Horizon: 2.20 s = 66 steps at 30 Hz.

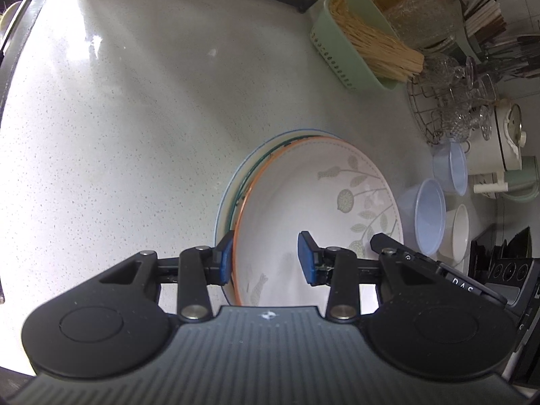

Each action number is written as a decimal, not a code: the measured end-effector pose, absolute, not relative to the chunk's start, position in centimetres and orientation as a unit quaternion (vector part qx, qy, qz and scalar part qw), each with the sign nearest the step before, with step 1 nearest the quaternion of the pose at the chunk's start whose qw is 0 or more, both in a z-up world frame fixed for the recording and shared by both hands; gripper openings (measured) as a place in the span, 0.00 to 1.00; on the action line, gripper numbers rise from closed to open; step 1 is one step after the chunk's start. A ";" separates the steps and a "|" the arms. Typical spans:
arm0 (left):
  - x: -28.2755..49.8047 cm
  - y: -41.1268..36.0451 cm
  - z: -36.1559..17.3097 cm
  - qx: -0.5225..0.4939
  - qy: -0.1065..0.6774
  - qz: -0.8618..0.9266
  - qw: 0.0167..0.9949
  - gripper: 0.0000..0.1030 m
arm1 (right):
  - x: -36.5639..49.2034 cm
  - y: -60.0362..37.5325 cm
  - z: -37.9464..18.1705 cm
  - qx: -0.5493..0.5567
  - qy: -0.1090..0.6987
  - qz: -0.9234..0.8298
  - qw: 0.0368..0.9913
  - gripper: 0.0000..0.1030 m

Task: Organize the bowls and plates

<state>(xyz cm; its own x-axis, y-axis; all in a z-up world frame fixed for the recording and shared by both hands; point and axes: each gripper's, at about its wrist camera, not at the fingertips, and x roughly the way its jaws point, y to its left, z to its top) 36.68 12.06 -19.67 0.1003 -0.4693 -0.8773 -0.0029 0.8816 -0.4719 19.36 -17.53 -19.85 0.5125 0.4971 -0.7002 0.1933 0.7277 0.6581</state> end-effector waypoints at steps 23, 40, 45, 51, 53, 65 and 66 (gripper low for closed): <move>37.2 11.3 -19.9 -0.217 0.688 -0.072 0.689 0.50 | 21.1 -17.0 -21.8 0.378 0.463 0.083 0.797 0.20; 37.0 11.8 -18.6 -0.228 0.688 -0.016 0.688 0.50 | 21.6 -16.3 -20.5 0.320 0.460 0.065 0.826 0.20; 36.8 11.3 -18.9 -0.232 0.691 -0.019 0.685 0.50 | 22.1 -16.7 -20.0 0.298 0.464 0.081 0.830 0.21; 36.1 10.8 -18.4 -0.223 0.682 -0.018 0.697 0.50 | 21.6 -16.3 -19.0 0.267 0.468 0.074 0.839 0.21; 35.9 10.8 -18.2 -0.222 0.677 -0.018 0.702 0.50 | 21.3 -16.1 -18.9 0.256 0.469 0.072 0.842 0.21; 34.0 11.2 -17.1 -0.236 0.651 -0.022 0.721 0.50 | 19.9 -14.6 -17.6 0.182 0.456 0.060 0.869 0.21; 33.8 11.3 -17.0 -0.238 0.650 -0.023 0.721 0.50 | 19.7 -14.6 -17.3 0.174 0.452 0.056 0.873 0.21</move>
